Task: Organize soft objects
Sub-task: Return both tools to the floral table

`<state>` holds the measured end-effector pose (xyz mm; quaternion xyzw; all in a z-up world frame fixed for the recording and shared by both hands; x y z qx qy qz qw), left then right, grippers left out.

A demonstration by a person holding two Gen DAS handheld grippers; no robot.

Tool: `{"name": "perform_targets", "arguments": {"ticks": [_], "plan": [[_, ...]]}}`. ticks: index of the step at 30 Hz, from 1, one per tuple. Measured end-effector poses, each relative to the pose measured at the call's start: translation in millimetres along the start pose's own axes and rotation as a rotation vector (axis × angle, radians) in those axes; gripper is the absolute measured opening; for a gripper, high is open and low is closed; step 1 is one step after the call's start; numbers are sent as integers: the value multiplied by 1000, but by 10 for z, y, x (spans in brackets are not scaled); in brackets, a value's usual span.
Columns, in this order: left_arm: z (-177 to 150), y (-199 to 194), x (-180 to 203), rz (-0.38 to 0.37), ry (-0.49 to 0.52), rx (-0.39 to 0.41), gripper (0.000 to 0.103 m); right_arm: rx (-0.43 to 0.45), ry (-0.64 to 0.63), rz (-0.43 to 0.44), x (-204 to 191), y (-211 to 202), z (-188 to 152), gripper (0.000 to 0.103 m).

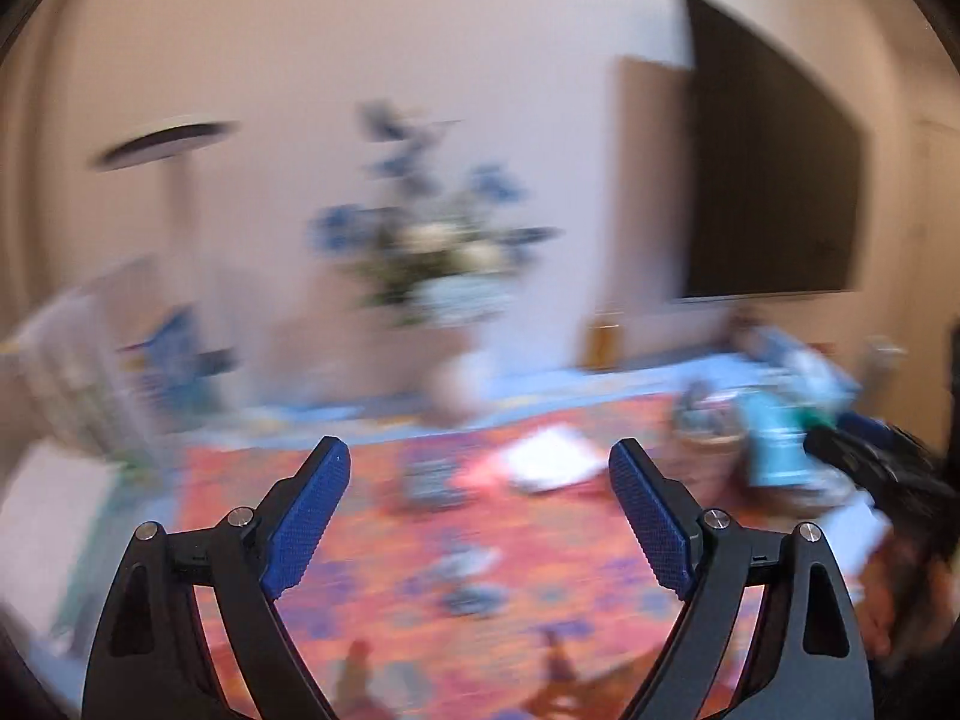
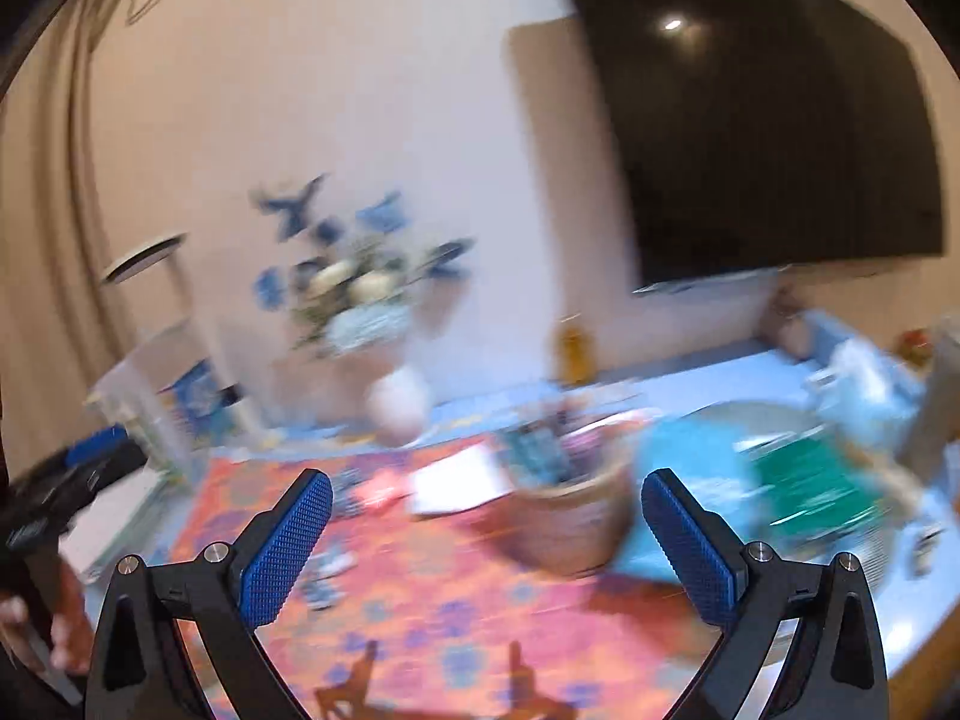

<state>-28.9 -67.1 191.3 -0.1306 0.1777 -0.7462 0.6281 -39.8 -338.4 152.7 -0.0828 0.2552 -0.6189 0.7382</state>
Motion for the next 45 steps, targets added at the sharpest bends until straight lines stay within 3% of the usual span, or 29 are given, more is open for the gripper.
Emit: {"name": "perform_targets", "arguments": {"ticks": [3, 6, 8, 13, 18, 19, 22, 25, 28, 45], "plan": [[-345, 181, -329, 3, -77, -76, 89, -108, -31, 66, -466, 419, -428, 103], [-755, 482, -593, 40, -109, -166, 89, -206, -127, 33, -804, 845, -860, 103], [-1036, 701, -706, 79, -98, -215, 89, -225, -190, -6, -927, 1058, -1054, 103], [-1461, 1070, -874, 55, -138, -296, 89, -289, -237, -90, -883, 1498, -1360, 103], [-1788, 1348, -1008, 68, -211, -345, 89, -349, -153, -135, -614, 1667, -1494, 103], [-1856, 1417, -1051, 98, -229, -401, 89, -340, -133, -166, -558, 1670, -1477, 103], [-1869, 1475, -1115, 138, -247, -428, 91, -384, -83, -205, -441, 1723, -1506, 103], [-1903, 1507, -1030, 150, -198, -459, 102, -460, -38, -216, -339, 1838, -1570, 103], [-1906, 1516, -940, 183, -132, -471, 102, -461, -51, -235, -346, 1852, -1569, 103], [-1898, 1553, -1010, 170, -153, -478, 102, -478, -90, -261, -370, 1879, -1588, 103]]}}
Point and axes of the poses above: each gripper's, at about its wrist camera, not at the fingertips, and y roughly the way its jaws point, x to its right, z to its top, the point moved 6 cm from there along y, roughly the way its jaws point, and after that the axes turned 1 degree about x, right-handed, at the moved point
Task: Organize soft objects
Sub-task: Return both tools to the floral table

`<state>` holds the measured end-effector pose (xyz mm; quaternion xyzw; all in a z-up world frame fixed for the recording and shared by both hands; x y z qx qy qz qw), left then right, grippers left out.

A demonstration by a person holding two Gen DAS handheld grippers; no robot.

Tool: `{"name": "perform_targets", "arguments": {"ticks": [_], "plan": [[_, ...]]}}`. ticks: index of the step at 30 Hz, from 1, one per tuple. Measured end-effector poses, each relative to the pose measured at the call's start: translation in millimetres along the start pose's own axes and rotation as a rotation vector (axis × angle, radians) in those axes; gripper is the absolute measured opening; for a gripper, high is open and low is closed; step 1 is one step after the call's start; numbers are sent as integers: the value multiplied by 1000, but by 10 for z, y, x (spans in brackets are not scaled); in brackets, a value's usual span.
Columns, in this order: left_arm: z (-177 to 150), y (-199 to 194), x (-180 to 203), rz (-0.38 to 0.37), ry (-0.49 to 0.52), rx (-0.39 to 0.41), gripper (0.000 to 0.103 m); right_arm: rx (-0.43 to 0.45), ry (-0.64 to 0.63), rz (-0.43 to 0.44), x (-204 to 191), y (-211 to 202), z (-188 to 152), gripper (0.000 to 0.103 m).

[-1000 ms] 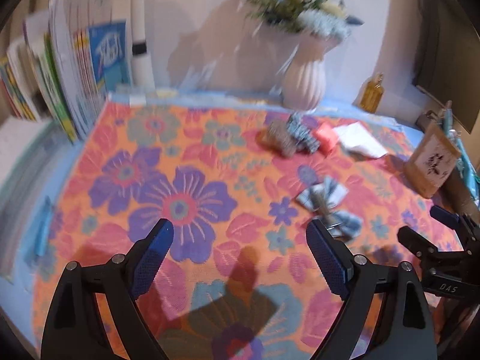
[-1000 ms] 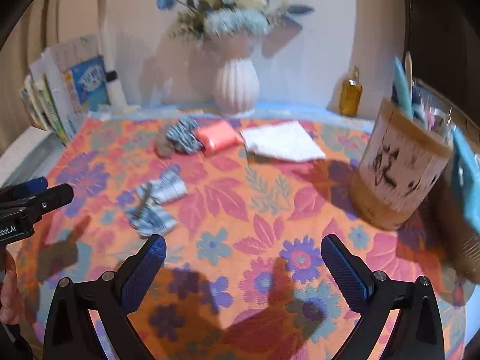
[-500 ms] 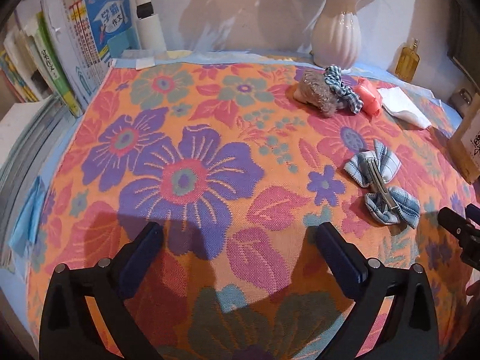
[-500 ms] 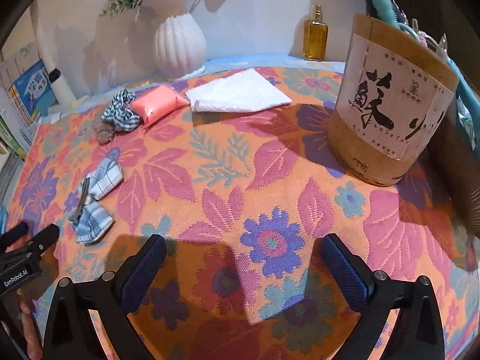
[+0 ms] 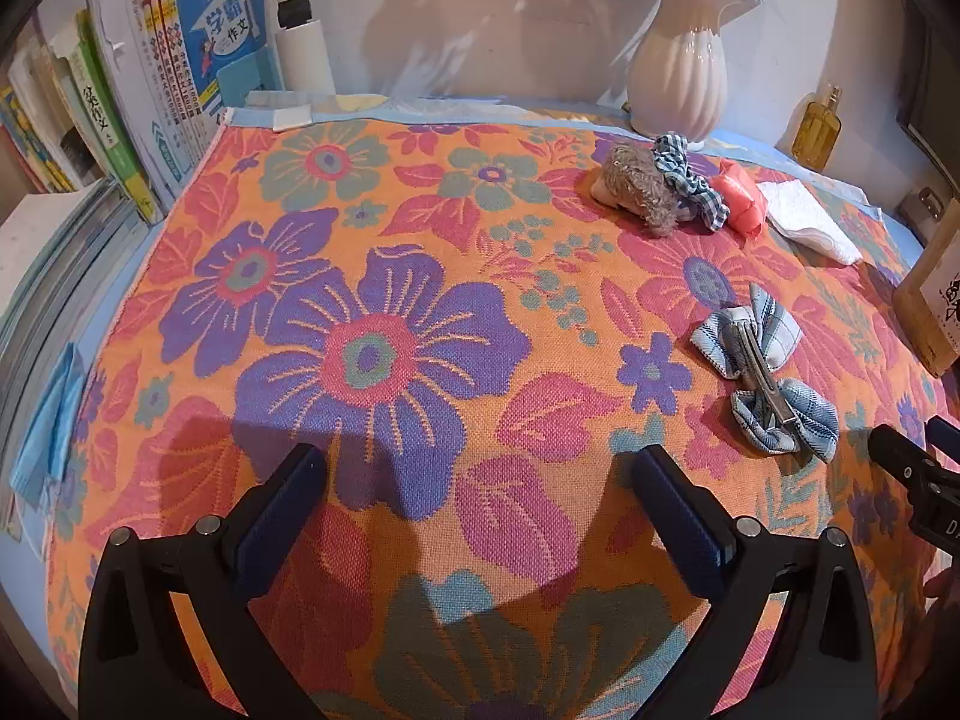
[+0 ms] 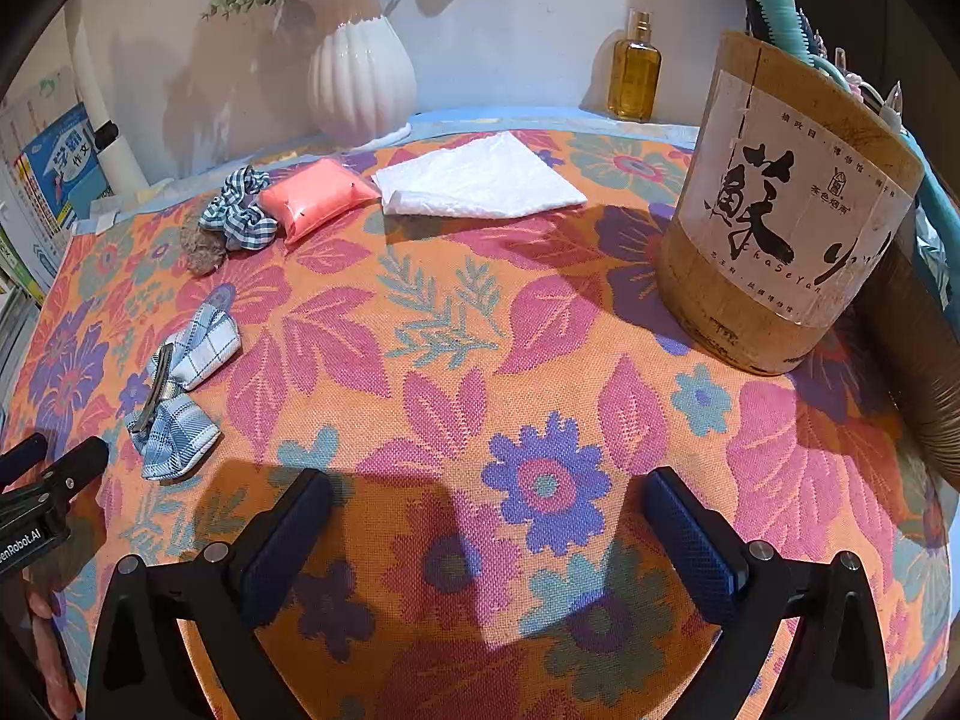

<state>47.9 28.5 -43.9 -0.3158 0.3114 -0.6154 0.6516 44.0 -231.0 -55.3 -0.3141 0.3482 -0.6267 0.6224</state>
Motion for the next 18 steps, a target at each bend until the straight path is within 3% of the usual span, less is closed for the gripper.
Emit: {"name": "perform_targets", "arguments": {"ticks": [13, 14, 18], "plan": [[-13, -3, 3, -9, 6, -20, 102, -4, -4, -1, -7, 9, -2, 103], [-27, -19, 31, -38, 26, -51, 102, -9, -10, -4, -9, 13, -2, 103], [-7, -221, 256, -324, 41, -102, 102, -134, -5, 0, -28, 67, 47, 103]]}}
Point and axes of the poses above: each gripper's, at about its wrist camera, not at the fingertips, and y roughly the way its jaws point, x to its right, z to its top, the point moved 6 cm from there along y, roughly the way its jaws point, and after that the axes turned 1 degree about x, right-handed, at the moved point
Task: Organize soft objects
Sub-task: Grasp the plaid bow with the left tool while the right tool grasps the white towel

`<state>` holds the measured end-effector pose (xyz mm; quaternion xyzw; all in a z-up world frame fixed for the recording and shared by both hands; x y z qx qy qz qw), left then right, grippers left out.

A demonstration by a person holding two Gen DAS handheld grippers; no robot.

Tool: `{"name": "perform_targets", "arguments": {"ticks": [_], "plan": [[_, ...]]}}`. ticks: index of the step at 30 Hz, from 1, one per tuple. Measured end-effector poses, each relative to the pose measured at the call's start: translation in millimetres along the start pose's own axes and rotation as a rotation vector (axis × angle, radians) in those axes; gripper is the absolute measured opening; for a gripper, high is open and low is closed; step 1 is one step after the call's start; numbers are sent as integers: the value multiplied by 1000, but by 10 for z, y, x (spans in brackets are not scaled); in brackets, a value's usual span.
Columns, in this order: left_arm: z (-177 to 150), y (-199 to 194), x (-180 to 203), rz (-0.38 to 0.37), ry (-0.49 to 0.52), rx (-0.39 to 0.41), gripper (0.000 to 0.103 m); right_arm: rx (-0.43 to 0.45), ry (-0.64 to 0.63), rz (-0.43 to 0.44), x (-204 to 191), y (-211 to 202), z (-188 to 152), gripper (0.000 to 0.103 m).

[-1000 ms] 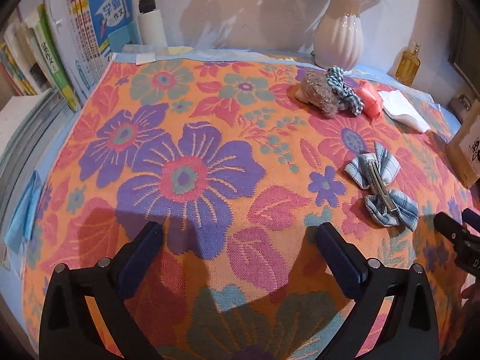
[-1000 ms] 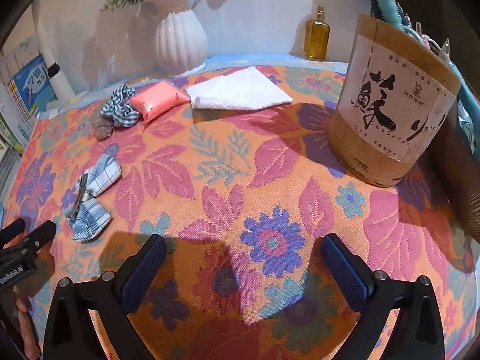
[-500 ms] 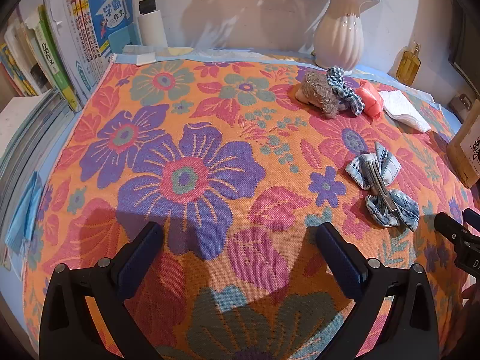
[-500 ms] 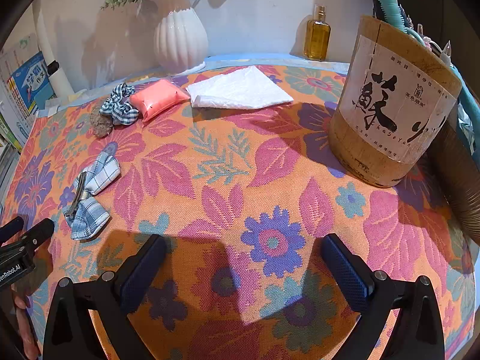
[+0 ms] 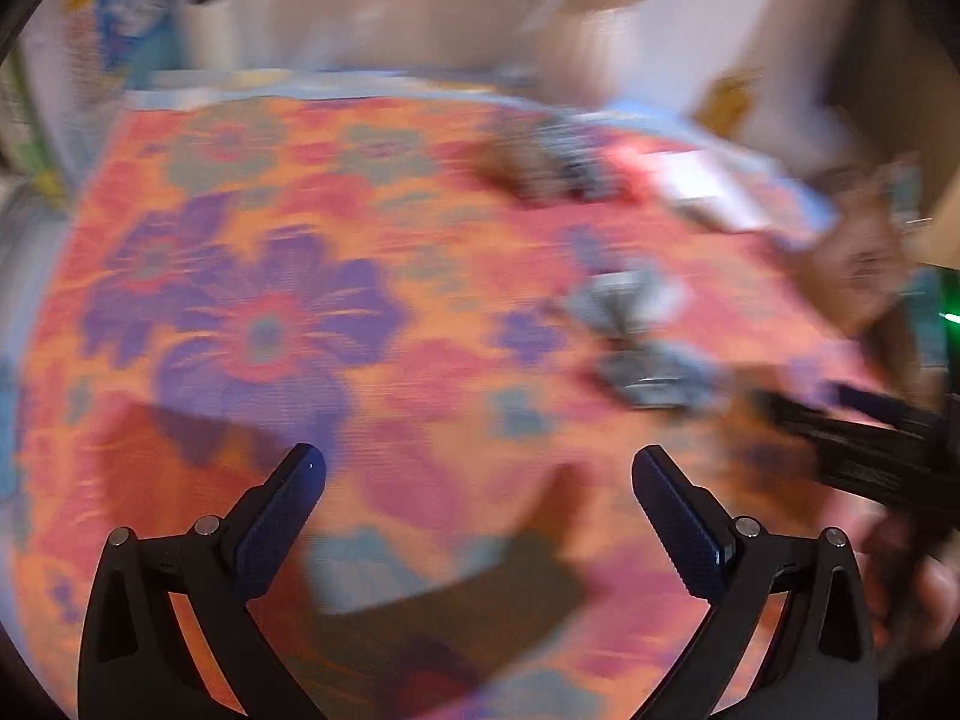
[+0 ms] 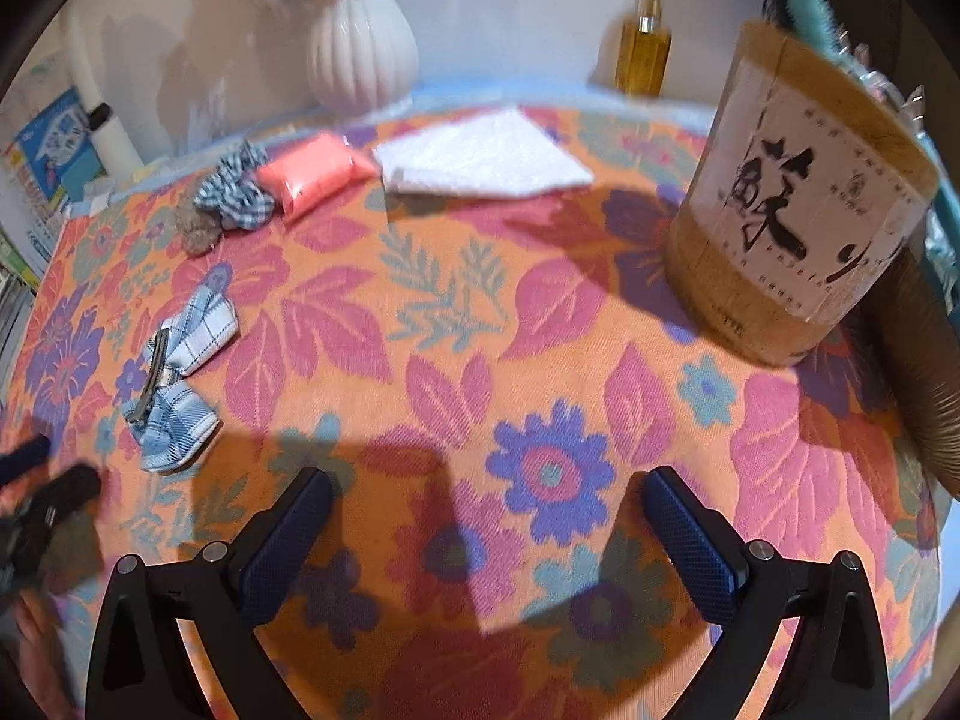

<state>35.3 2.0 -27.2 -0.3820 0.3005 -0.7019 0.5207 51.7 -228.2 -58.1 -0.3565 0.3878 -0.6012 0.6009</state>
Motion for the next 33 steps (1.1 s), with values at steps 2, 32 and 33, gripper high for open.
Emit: {"name": "perform_targets", "arguments": {"ticks": [2, 32, 33], "plan": [[52, -8, 103, -40, 5, 33, 102, -46, 0, 2, -38, 63, 124, 103], [250, 364, 584, -62, 23, 69, 96, 202, -69, -33, -119, 632, 1434, 60], [252, 366, 599, -35, 38, 77, 96, 206, -65, -31, -114, 629, 1437, 50]]}}
Point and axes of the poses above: each gripper's, at about its wrist camera, not at the fingertips, and y roughly the way its jaws point, x to its right, z to its top, the point moved 6 cm from there along y, roughly the way its jaws point, and after that the axes turned 1 degree about x, right-handed, at the moved point
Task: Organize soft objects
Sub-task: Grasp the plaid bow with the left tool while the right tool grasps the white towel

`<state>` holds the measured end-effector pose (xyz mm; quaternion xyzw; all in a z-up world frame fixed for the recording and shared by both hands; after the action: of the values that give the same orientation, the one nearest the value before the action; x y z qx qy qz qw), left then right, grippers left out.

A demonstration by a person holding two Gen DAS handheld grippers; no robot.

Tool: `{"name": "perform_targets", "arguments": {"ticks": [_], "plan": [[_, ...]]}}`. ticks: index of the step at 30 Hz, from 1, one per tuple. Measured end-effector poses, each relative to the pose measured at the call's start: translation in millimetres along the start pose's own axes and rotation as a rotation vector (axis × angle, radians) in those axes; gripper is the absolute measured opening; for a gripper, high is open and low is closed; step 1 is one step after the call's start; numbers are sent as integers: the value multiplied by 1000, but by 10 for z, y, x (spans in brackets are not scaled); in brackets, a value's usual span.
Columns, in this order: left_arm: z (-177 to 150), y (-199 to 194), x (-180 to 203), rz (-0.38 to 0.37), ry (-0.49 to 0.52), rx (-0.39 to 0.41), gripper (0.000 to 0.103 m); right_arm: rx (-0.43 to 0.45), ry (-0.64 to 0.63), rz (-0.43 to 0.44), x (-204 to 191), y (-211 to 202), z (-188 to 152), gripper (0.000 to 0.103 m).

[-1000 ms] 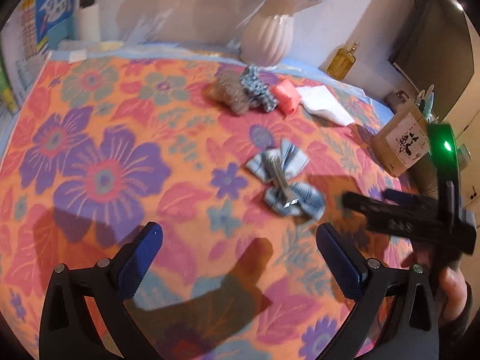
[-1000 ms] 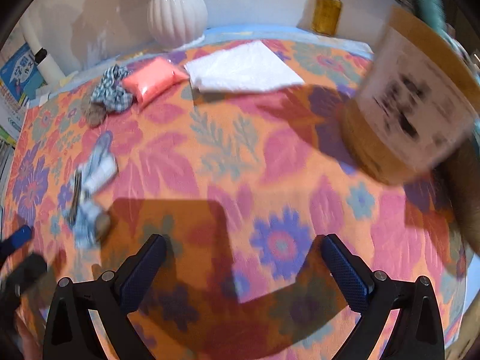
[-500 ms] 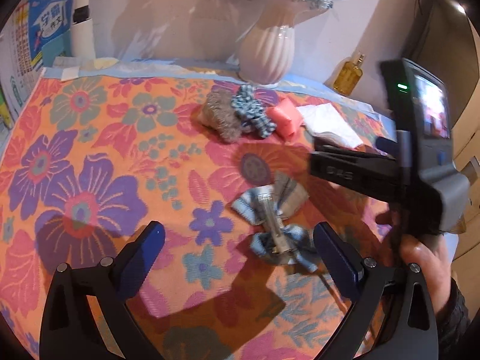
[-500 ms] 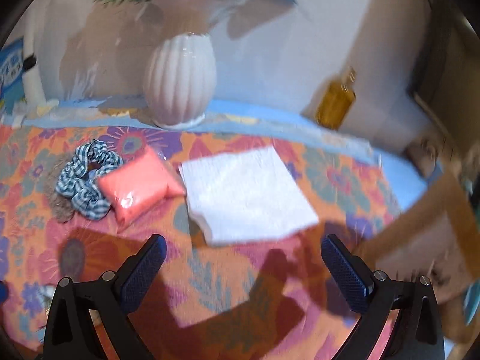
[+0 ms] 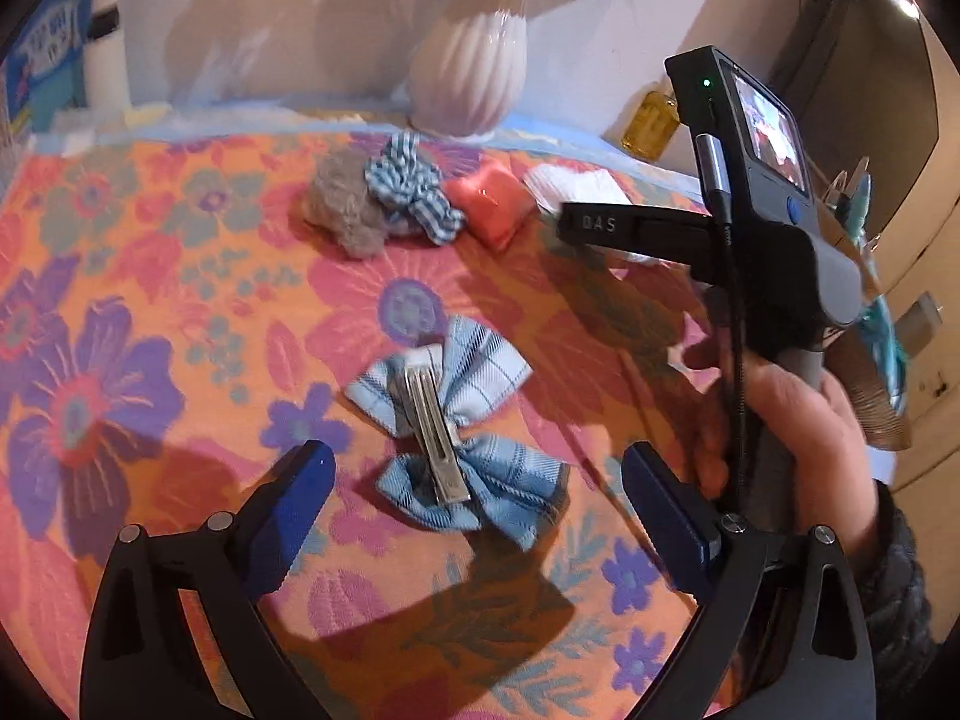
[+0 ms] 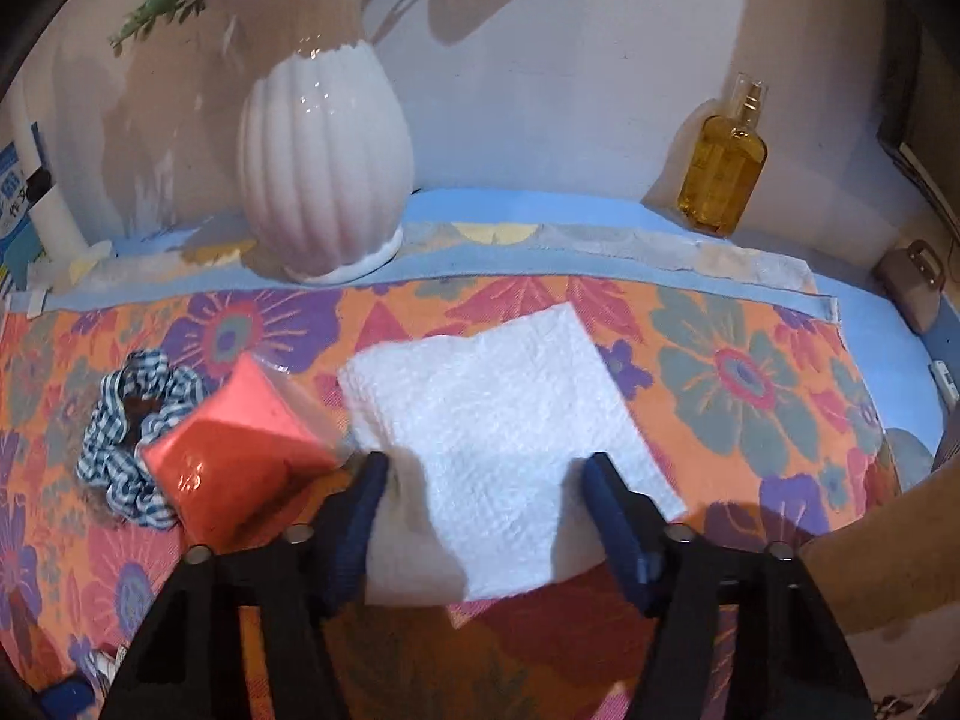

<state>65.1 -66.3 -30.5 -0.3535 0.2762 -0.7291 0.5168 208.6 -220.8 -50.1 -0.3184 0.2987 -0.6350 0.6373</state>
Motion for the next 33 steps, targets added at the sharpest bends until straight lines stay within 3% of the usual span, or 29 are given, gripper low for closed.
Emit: {"name": "perform_targets", "arguments": {"ticks": [1, 4, 6, 8, 13, 21, 24, 28, 33], "plan": [[-1, 11, 21, 20, 15, 0, 96, 8, 11, 2, 21, -16, -2, 34], [-21, 56, 79, 13, 31, -14, 93, 35, 82, 29, 146, -74, -29, 12], [-11, 66, 71, 55, 34, -3, 79, 60, 142, 89, 225, -135, -70, 9], [12, 62, 56, 74, 30, 17, 55, 111, 157, 107, 253, -250, -96, 9], [-13, -6, -30, 96, 3, 52, 27, 236, 17, 119, -46, -596, -191, 9], [-36, -83, 62, 119, 52, 102, 23, 266, 2, 155, -136, -941, -555, 9], [-43, -207, 119, 42, 66, 149, 22, 263, 15, 195, -134, -1055, -728, 9], [-76, -451, 124, -128, 27, 220, 22, 276, 32, 230, -124, -1273, -959, 9], [-180, -577, 168, -113, 27, 227, 22, 268, 58, 265, -109, -1515, -1216, 9]]}}
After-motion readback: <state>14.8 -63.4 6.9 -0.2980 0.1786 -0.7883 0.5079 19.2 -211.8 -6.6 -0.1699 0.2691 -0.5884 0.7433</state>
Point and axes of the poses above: each gripper's, at about its wrist camera, not at the fingertips, and y roughly the way its jaws point, x to its right, z to its top, the point moved 6 cm from there along y, roughly the way its jaws point, and after that the axes turned 1 degree about x, right-handed, at the moved point
